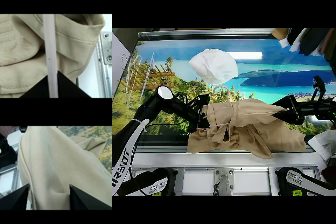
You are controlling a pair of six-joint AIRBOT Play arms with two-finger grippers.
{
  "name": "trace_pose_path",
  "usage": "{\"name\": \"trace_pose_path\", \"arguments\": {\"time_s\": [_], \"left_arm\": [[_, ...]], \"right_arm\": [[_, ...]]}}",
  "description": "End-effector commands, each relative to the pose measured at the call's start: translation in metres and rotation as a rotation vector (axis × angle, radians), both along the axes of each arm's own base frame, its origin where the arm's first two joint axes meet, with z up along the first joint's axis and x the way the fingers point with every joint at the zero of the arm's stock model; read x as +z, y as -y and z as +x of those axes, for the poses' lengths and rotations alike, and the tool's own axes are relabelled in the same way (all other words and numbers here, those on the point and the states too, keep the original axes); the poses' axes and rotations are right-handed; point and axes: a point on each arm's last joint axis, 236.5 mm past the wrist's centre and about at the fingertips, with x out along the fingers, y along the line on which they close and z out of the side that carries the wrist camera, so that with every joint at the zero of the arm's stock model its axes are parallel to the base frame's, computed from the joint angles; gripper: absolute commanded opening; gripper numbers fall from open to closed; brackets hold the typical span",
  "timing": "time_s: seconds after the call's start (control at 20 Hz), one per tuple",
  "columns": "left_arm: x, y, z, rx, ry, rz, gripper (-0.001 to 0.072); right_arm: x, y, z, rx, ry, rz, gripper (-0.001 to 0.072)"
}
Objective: Fold the clothes and pants, and hang the long-sleeved shirts on hangers.
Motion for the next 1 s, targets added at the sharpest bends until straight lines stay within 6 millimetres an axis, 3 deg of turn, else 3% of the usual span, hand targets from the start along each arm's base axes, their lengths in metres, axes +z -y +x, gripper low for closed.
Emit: {"name": "trace_pose_path", "arguments": {"time_s": [0.0, 0.25, 0.95], "left_arm": [[0.000, 0.000, 0.000, 0.001, 0.001, 0.000, 0.0021], [0.000, 0.000, 0.001, 0.001, 0.001, 0.000, 0.0021], [-0.001, 0.000, 0.003, 0.008, 0.009, 0.000, 0.0021]], "right_arm": [[-0.007, -0.013, -0.001, 0.042, -0.024, 0.013, 0.0539], [-0.015, -0.026, 0.006, 0.041, -0.022, -0.012, 0.0539], [-0.014, -0.041, 0.002, 0.077, -0.021, -0.009, 0.0539]]}}
